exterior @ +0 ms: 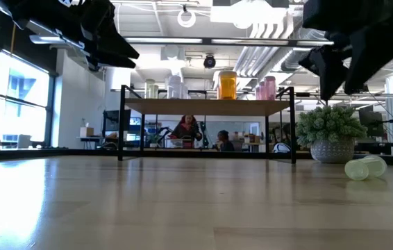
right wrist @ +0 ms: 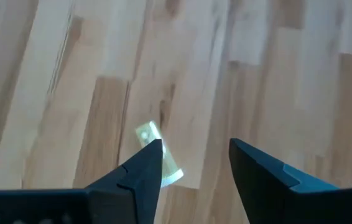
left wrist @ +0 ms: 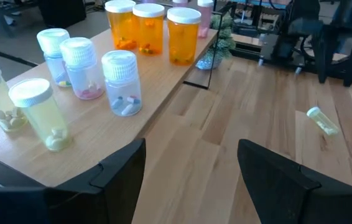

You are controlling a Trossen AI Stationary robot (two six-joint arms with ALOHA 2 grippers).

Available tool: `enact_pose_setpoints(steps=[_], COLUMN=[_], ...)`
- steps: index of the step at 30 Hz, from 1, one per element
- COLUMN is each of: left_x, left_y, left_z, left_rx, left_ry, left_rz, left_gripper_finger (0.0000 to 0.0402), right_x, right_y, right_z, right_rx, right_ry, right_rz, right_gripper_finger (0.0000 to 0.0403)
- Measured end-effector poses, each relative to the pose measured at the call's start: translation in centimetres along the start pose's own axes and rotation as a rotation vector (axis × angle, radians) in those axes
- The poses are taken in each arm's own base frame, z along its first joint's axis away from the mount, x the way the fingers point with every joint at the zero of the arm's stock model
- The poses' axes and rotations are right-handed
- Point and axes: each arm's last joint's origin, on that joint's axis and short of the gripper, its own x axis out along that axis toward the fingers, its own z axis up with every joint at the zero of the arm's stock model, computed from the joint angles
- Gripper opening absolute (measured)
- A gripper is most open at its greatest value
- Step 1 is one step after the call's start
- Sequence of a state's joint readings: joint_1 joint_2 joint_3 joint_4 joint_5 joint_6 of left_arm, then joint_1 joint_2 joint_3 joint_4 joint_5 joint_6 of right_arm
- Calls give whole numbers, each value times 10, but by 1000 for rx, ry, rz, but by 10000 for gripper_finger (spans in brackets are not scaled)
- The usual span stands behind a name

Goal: Pick and place medicine bottles onto shelf by color
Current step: Put the yellow pill bottle aligned with the other yellow pill bottle on the shelf

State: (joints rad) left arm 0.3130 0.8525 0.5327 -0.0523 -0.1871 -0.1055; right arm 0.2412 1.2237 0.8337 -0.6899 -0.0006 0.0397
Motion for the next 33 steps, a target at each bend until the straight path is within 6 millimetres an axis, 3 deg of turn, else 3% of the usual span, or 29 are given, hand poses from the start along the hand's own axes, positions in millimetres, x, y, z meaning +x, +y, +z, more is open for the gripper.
enact_pose_setpoints(steps=[15, 23, 33], left_x=[0, 0, 0], left_y=[0, 0, 0], left_z=[0, 0, 0], left_rx=[3, 3, 4], left_ry=[-1, 0, 2], left_rz=[3, 3, 3], left_gripper_finger=[243, 243, 243], right_x=[64, 81, 100], right_y=[23, 35, 37], right_z=[0, -2, -8], right_rx=[-135, -169, -177], right_ry=[200, 232, 304], right_rz=[6, 29, 23], right_gripper_finger=[177, 177, 177])
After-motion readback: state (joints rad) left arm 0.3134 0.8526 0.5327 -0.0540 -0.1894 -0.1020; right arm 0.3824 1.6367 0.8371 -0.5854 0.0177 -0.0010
